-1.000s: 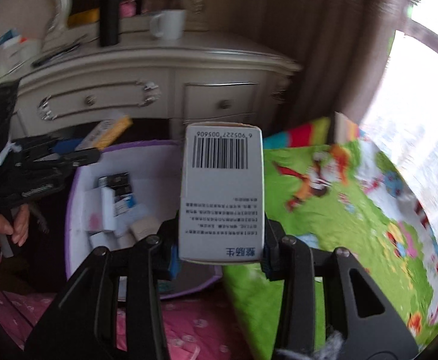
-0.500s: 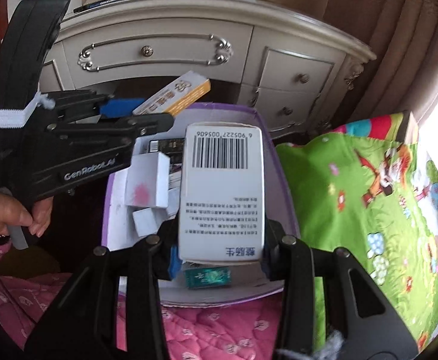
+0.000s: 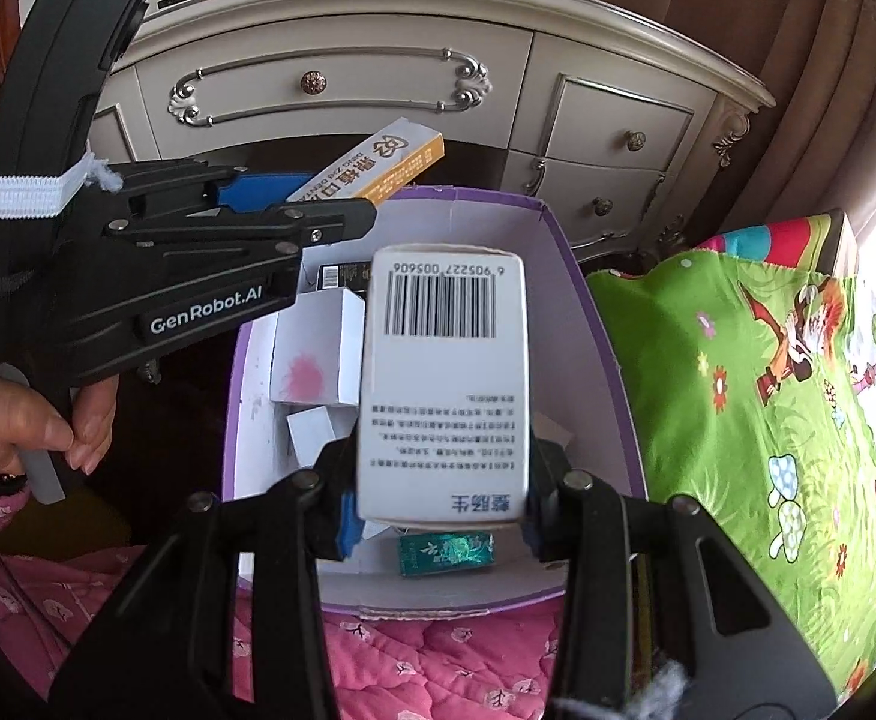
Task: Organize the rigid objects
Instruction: 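Open both tools to drop the two boxes into the storage box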
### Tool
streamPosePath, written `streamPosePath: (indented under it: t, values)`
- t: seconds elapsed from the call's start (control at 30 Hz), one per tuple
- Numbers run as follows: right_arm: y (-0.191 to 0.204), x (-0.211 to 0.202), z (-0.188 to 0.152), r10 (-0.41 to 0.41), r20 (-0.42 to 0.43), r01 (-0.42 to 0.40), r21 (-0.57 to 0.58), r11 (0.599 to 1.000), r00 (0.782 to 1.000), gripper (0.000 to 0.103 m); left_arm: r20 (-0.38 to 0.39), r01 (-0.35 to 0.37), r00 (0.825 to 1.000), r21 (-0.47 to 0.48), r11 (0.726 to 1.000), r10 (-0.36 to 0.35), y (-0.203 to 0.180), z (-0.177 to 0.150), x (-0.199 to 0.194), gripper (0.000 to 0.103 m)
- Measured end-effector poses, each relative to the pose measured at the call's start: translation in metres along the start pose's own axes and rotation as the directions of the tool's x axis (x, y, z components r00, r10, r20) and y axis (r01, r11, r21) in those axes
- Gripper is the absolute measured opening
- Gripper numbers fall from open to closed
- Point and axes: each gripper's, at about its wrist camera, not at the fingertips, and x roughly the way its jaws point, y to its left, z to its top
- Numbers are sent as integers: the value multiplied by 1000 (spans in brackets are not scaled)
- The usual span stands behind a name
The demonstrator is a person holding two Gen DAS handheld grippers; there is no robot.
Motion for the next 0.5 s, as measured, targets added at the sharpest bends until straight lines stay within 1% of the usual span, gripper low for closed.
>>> streamPosePath:
  t: [0.27,0.5]
  values:
    - [6,3,-1,7,-5,-8,-23,1000,1000,44,-12,-9,1000,-15,1000,9,2,-3,3,32]
    - [5,4,1,5,-1,-5,-16,1000,1000,44,9,-14,1000,-17,1000,14,1,-1,-4,32]
